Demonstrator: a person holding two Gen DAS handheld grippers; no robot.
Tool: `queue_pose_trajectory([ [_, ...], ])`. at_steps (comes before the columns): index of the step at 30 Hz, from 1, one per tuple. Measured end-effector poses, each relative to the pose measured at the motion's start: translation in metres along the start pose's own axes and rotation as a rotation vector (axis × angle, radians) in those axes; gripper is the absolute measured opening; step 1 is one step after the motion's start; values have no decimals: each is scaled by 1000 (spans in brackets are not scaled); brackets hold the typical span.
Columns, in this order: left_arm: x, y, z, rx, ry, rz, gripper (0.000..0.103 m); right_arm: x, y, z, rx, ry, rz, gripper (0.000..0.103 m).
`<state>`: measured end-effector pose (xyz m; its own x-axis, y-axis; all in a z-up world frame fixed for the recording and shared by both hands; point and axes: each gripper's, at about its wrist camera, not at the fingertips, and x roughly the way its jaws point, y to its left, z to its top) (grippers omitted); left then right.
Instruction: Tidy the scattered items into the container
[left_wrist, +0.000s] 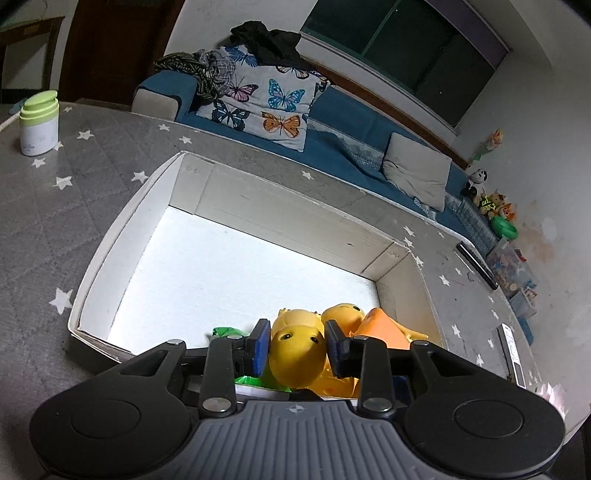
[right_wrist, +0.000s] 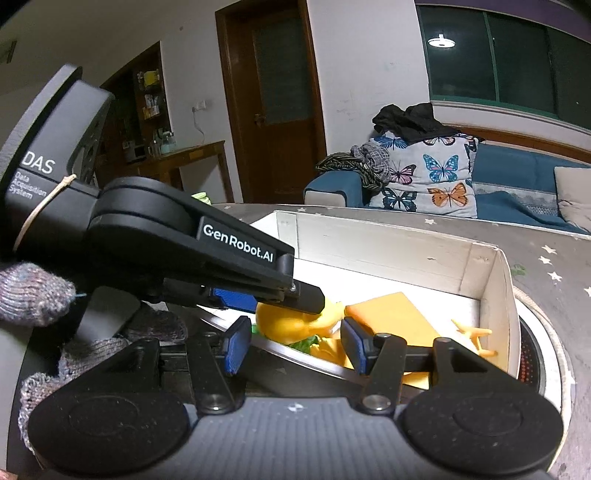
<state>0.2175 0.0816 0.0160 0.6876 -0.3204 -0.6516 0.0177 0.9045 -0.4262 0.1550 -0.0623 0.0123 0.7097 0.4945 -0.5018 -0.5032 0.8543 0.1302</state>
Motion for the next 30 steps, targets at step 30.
queue_pose_trajectory([
  [30,-48,-4,-25,40,-84,47,36,-25,10,-8,1,-14,-4,79],
])
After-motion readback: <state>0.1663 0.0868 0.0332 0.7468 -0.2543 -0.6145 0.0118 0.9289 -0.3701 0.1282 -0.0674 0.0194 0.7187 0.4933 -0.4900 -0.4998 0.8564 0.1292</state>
